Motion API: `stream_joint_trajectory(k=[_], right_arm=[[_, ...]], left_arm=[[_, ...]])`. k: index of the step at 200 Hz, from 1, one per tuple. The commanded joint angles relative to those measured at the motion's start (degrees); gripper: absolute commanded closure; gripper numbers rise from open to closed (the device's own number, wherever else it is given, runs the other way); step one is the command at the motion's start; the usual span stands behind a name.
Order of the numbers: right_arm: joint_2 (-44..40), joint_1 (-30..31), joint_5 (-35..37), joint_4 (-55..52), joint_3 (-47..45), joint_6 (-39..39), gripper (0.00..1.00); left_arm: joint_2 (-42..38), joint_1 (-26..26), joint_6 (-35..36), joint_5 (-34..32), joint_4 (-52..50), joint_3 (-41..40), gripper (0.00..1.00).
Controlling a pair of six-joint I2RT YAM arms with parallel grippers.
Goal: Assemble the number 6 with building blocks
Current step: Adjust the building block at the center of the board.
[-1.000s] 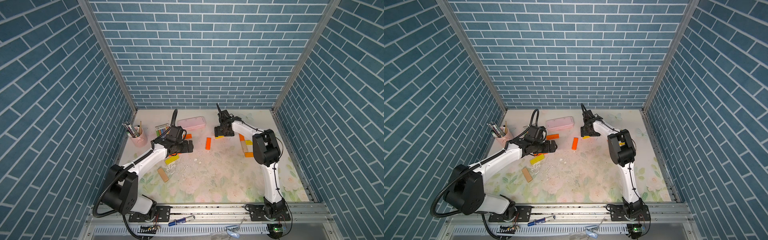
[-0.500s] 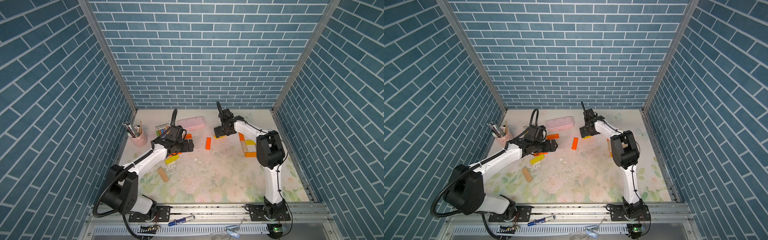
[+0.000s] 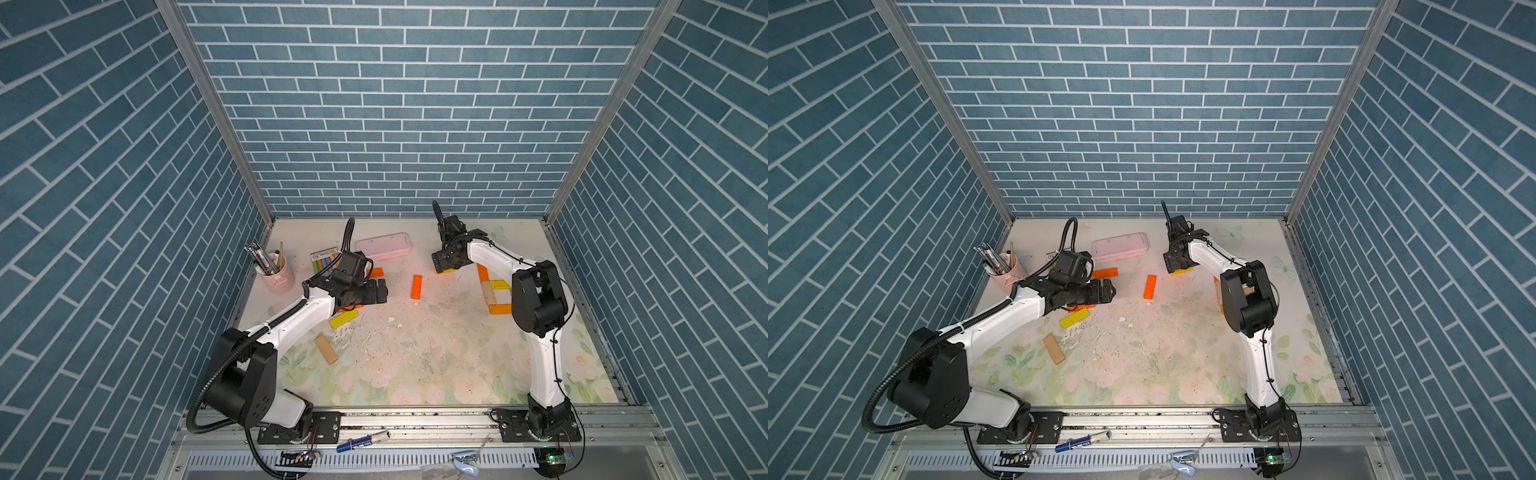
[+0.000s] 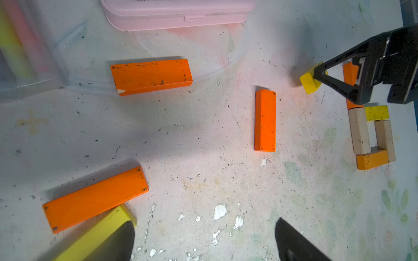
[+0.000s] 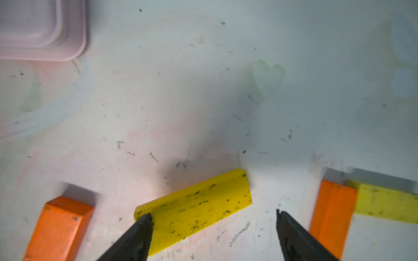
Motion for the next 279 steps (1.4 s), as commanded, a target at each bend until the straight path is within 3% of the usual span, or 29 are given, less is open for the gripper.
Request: stream_joint_trajectory(k=[1,40,57,65,91,114,139,279], right_arm=[[2.01,0.18,5.65,-2.64,1.89,-1.36,0.32],[1.17,0.12,-0.51,-0.88,0.96,-0.27,0.68],[1.33,0.01,-1.81,-1.32,1.49,0.52,0.71],[1.37,-0.24,-2.85,-1.33,1.34,0.38,0.68],[0.96,-1.88,-5.87,-0.58,-0.25,0.45,0.36],[1.01,-3.84,-9.75,-0.02,-1.73,-0.54,0.16],[0.94,-5.25,-10.96,-0.10,-1.84,-2.71,0.04],[6.08,-6.39,-15.32,-3.51,2.40,-6.12,0.02]], left_arm=[[0.99,0.38,-0.44,-0.47,0.71,-0.79,0.03],[1.69,0.38,-0.59,-0.09,1.25,-0.33,0.03],[1.54,0.30,-0.68,-0.01,1.61,-0.61,0.03],[1.47,0.37,-0.75,0.09,1.78,-0.77,0.03],[1.18,0.34,-0.86,0.32,2.62,-1.79,0.03],[1.18,0.34,-1.51,0.88,3.52,-2.70,0.03],[1.78,0.31,-1.96,1.48,4.16,-2.73,0.03],[2.21,-0.34,-2.44,1.40,3.63,-1.23,0.03]])
